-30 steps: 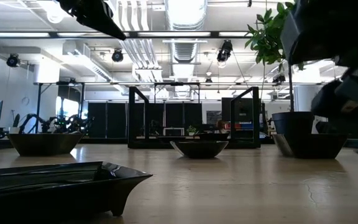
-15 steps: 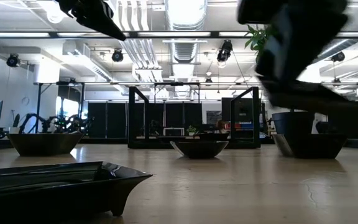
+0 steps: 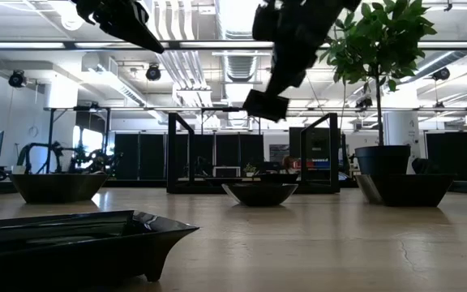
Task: Pick & Place Mini shaped plates
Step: Put the black square plate on the shelf, then stack the black distorted square plate on top of the black distorted square plate on the shelf
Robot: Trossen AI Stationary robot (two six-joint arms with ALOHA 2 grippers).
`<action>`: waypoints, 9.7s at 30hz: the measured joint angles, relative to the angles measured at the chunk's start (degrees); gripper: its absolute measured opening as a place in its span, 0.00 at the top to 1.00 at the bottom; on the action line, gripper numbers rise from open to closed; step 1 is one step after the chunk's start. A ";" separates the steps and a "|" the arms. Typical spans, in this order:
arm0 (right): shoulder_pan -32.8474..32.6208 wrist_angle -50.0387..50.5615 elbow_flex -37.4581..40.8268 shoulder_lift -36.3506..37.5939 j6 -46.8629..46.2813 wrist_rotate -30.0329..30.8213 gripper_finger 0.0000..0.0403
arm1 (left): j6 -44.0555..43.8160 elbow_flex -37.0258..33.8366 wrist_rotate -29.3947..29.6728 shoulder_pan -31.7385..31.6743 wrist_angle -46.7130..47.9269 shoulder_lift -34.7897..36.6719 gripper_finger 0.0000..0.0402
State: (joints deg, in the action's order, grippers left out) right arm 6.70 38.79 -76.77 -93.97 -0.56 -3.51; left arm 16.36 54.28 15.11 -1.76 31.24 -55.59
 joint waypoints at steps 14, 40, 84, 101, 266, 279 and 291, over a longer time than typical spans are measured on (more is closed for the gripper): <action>14.95 -0.63 -2.05 -1.90 9.92 -0.09 0.98 | 0.00 0.00 0.01 0.02 -0.56 0.02 0.90; 17.70 -1.35 -9.99 -20.89 19.68 -0.21 0.98 | -0.03 0.00 0.02 0.07 -0.79 0.00 0.90; 17.84 2.23 -14.82 -25.75 30.32 2.19 0.93 | -1.51 0.00 0.02 0.02 -0.76 0.02 0.90; 17.84 1.17 -14.78 -25.36 30.25 2.16 0.74 | -3.26 0.00 0.02 0.07 -0.74 0.00 0.90; 6.44 6.35 -15.24 1.24 26.23 4.42 0.73 | -9.53 6.34 31.69 -0.02 -17.75 -19.10 1.00; 6.27 -3.52 -15.26 0.15 25.18 5.22 0.64 | -7.28 3.74 32.37 -0.02 -29.13 -19.15 1.00; 6.30 -3.53 -15.24 0.15 23.88 11.21 0.70 | -7.07 3.54 32.34 0.50 -31.02 -19.15 1.00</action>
State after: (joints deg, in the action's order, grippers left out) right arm 12.99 35.25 -92.01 -93.82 23.32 7.70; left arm 9.29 57.82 47.46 -1.26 0.22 -74.74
